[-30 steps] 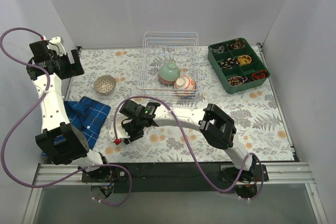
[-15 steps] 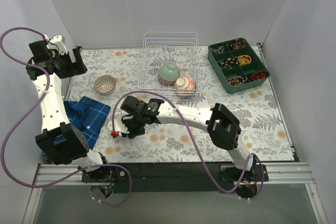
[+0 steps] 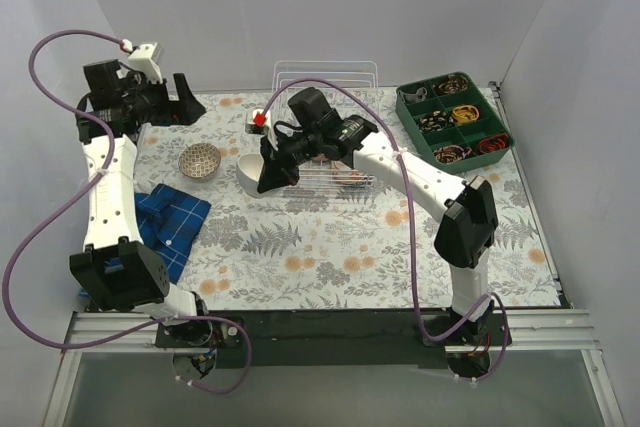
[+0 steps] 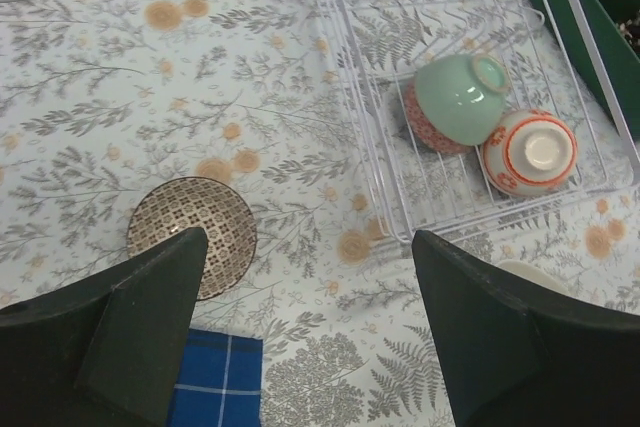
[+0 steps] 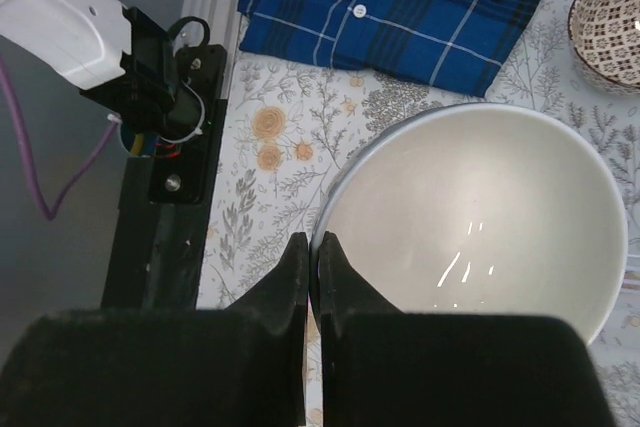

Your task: Load the bowls into the dish rack

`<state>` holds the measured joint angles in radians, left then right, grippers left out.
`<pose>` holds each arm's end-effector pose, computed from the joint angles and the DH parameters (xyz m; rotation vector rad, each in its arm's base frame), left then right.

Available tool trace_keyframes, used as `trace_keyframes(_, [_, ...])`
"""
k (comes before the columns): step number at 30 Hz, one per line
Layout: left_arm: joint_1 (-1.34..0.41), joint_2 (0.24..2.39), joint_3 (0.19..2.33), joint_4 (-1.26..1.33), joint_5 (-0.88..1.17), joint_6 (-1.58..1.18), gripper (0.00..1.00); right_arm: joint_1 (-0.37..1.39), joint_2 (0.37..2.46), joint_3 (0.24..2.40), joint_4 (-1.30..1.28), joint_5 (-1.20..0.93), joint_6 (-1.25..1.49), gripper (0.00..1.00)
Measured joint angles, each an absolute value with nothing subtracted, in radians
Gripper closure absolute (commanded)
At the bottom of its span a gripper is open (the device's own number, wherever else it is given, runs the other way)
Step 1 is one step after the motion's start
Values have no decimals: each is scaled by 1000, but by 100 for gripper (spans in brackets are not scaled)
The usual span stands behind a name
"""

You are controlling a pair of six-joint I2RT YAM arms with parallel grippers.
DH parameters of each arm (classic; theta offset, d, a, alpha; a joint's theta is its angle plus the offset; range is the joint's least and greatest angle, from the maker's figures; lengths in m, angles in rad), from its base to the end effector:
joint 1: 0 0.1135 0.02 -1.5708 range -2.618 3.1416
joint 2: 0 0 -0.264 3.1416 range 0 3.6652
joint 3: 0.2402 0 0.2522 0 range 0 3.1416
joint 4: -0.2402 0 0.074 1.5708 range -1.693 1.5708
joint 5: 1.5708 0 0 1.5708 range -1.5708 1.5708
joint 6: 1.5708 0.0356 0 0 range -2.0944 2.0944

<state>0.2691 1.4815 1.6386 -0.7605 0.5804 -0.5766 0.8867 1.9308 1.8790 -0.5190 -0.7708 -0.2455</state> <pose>0.3083 0.0648 0.4151 -0.5732 2.0935 -0.8053 0.2617 0.3602 0.3540 -1.5480 1.5517 1.1923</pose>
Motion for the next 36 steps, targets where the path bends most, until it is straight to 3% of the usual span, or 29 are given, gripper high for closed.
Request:
trace_keyframes(5, [216, 1497, 1589, -725, 560, -557, 29, 878, 2000, 1926, -518, -810, -209, 99])
trace_keyframes(12, [202, 1608, 1507, -716, 485, -491, 43, 906, 2028, 1897, -563, -652, -393, 99])
trace_keyframes(22, [87, 1733, 1450, -728, 333, -399, 50, 932, 1983, 1652, -595, -500, -662, 99])
trace_keyframes(36, [45, 1842, 1448, -693, 194, -328, 70, 974, 1938, 1539, -574, -438, -747, 99])
